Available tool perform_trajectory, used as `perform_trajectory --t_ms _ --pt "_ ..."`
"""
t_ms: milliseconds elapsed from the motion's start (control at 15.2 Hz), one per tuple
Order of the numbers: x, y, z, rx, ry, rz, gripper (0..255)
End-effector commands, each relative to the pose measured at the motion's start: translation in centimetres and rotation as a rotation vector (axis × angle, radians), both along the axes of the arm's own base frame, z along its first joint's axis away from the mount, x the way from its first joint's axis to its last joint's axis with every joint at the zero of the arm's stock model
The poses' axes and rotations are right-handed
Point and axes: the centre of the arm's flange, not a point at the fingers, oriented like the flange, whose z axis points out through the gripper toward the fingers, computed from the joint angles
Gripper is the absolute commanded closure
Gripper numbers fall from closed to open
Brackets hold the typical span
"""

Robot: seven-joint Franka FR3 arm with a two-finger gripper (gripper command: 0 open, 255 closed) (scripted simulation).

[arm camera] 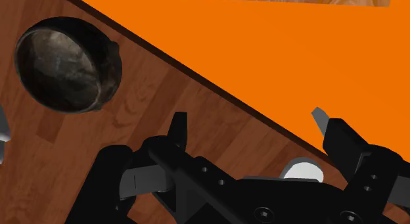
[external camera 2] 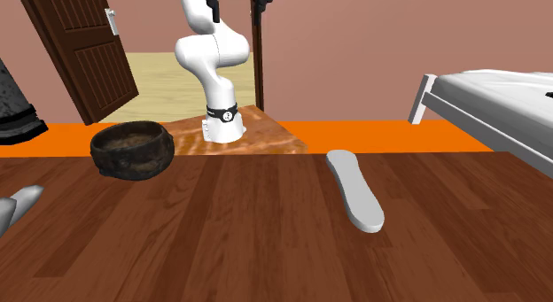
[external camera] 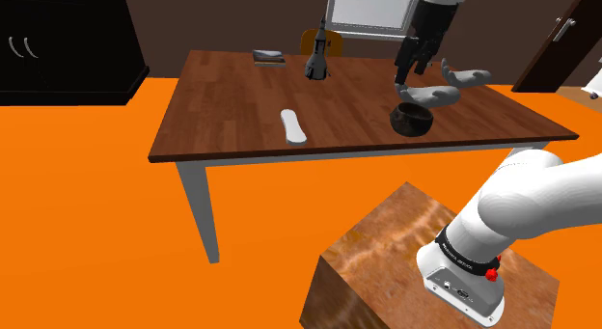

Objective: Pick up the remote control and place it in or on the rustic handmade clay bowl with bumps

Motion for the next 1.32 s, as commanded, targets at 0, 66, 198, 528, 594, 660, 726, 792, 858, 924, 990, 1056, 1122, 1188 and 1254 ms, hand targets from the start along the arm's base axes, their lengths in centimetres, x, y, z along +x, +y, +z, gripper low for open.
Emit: perform_trajectory --t_ms 0,66,198,528,594,660,726,792,858,924,990,1056,1122,1188,1254 --pt "0.0 0.0 0.0 0.000 0.000 0.000 0" --pt "1.0 0.4 -0.8 0.004 0.000 -0.015 0" --pt "2.9 1.3 -2.3 0.011 0.000 -0.045 0" --pt "7.9 3.2 -6.2 0.029 0.001 -0.120 0" --pt "8.9 3.6 -6.9 0.032 0.001 -0.135 0" --pt "9.9 3.9 -7.7 0.036 0.001 -0.150 0" --pt "10.9 4.3 -8.4 0.039 0.001 -0.165 0" --pt "11.9 4.6 -9.2 0.043 0.001 -0.180 0" --pt "13.0 4.9 -10.0 0.046 0.001 -0.195 0" --pt "14.0 5.2 -10.7 0.050 0.002 -0.210 0" --pt "15.0 5.4 -11.5 0.053 0.002 -0.225 0" --pt "16.1 5.7 -12.2 0.057 0.002 -0.240 0" --pt "17.1 5.9 -13.0 0.061 0.002 -0.255 0" --pt "18.2 6.2 -13.7 0.064 0.002 -0.270 0" --pt "19.2 6.4 -14.5 0.068 0.002 -0.285 0"
